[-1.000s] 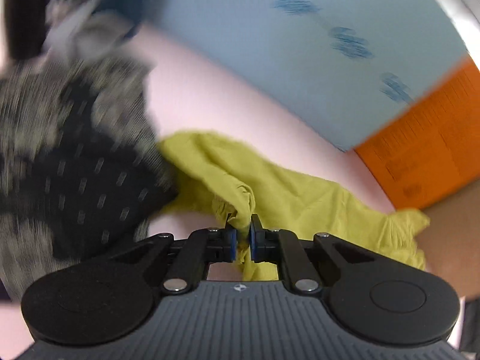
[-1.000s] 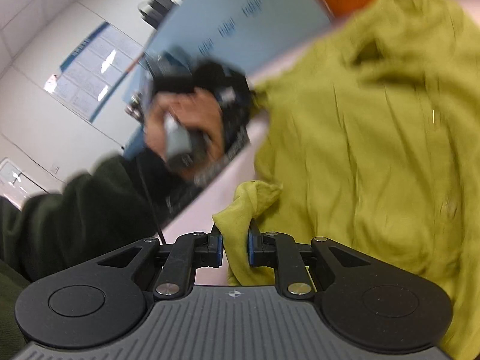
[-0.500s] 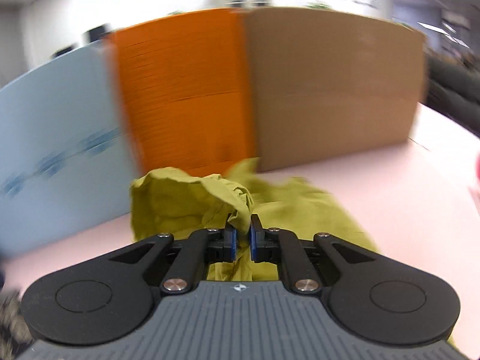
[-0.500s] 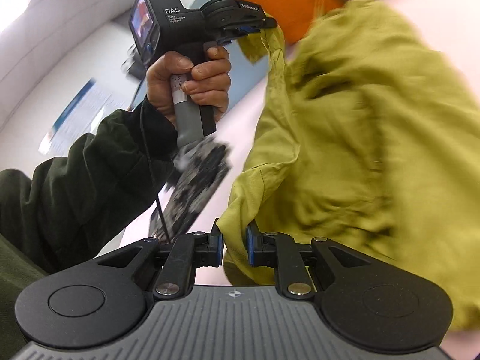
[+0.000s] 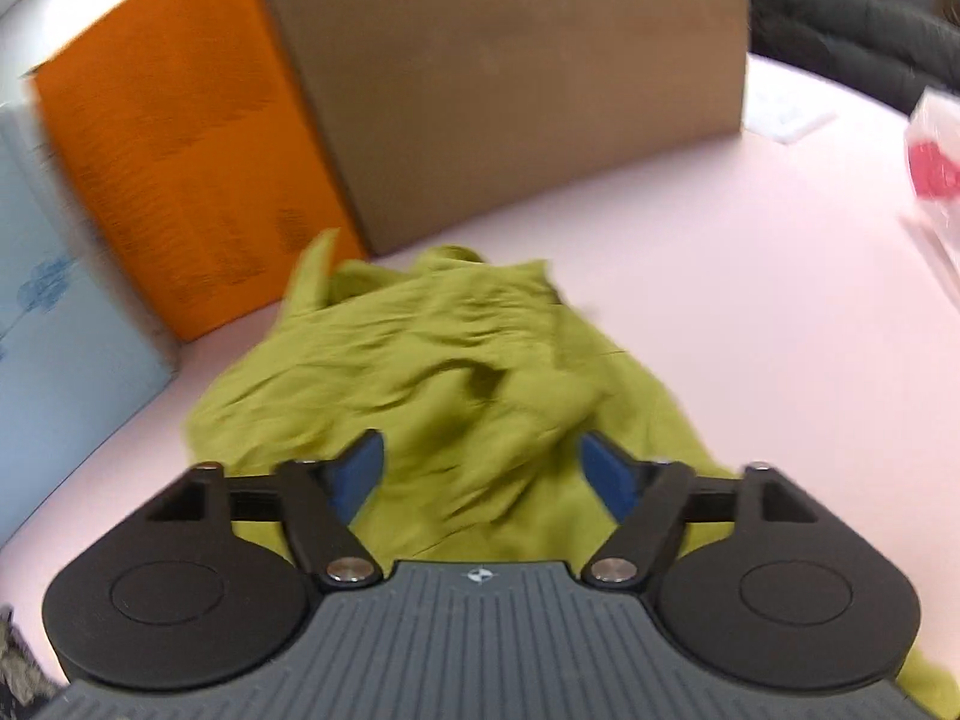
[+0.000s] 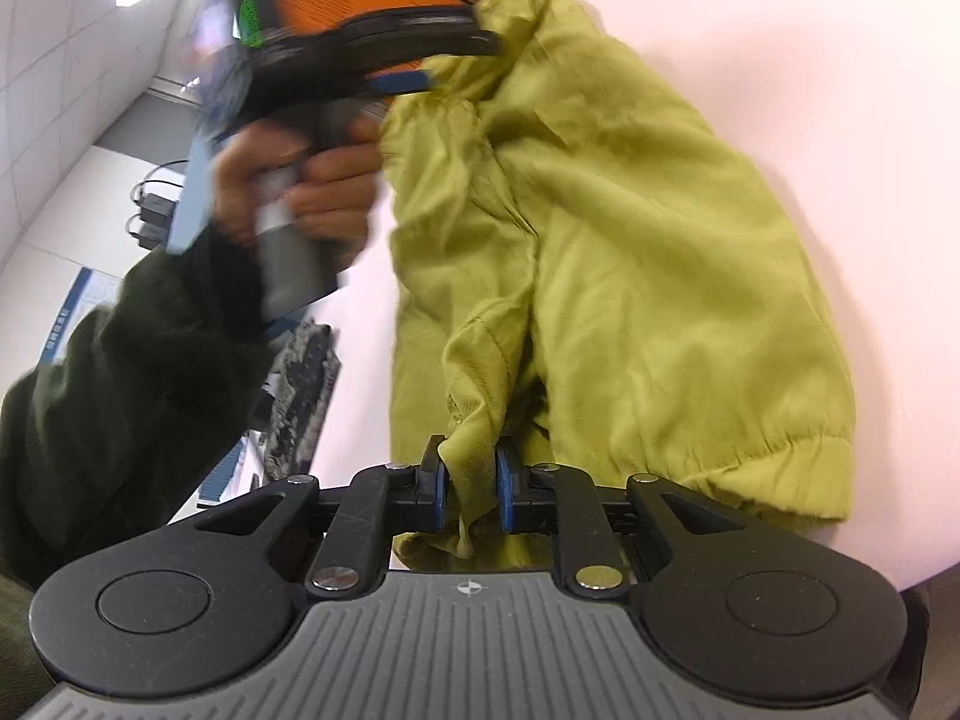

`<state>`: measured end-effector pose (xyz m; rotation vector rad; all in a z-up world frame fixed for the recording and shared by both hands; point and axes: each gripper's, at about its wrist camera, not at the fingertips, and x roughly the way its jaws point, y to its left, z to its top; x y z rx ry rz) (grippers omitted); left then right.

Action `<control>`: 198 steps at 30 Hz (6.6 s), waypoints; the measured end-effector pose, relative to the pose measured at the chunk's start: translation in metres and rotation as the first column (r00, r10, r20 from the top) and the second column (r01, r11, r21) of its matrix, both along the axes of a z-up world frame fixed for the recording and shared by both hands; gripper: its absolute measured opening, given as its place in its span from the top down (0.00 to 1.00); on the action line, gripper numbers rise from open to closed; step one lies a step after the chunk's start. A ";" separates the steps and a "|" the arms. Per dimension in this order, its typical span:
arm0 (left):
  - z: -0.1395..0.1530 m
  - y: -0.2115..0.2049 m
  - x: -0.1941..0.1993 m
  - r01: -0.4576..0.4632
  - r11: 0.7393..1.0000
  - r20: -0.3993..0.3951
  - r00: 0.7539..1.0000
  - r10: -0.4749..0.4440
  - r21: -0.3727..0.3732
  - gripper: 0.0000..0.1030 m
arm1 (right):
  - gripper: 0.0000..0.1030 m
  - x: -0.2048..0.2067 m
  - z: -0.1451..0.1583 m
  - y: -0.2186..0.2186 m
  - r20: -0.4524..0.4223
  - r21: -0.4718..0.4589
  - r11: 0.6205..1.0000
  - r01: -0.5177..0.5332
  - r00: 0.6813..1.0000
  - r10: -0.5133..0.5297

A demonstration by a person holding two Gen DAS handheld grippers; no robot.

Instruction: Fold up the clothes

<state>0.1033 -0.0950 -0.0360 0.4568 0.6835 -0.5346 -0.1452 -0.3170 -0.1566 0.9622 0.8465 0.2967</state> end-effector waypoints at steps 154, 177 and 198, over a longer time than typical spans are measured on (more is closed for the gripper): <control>-0.029 0.148 -0.168 -0.557 0.818 -0.389 0.729 0.564 0.143 0.12 | 0.04 0.041 0.000 -0.111 0.071 -0.097 0.874 -0.476 0.873 0.483; -0.005 0.175 -0.214 -0.311 0.951 -0.429 0.860 0.277 -0.009 0.12 | 0.01 0.042 0.026 -0.112 0.126 -0.150 0.901 -0.407 0.896 0.425; -0.028 0.143 -0.196 -0.209 0.975 -0.519 0.844 0.137 -0.081 0.11 | 0.01 0.046 0.001 -0.099 -0.035 -0.010 0.896 -0.445 0.895 0.444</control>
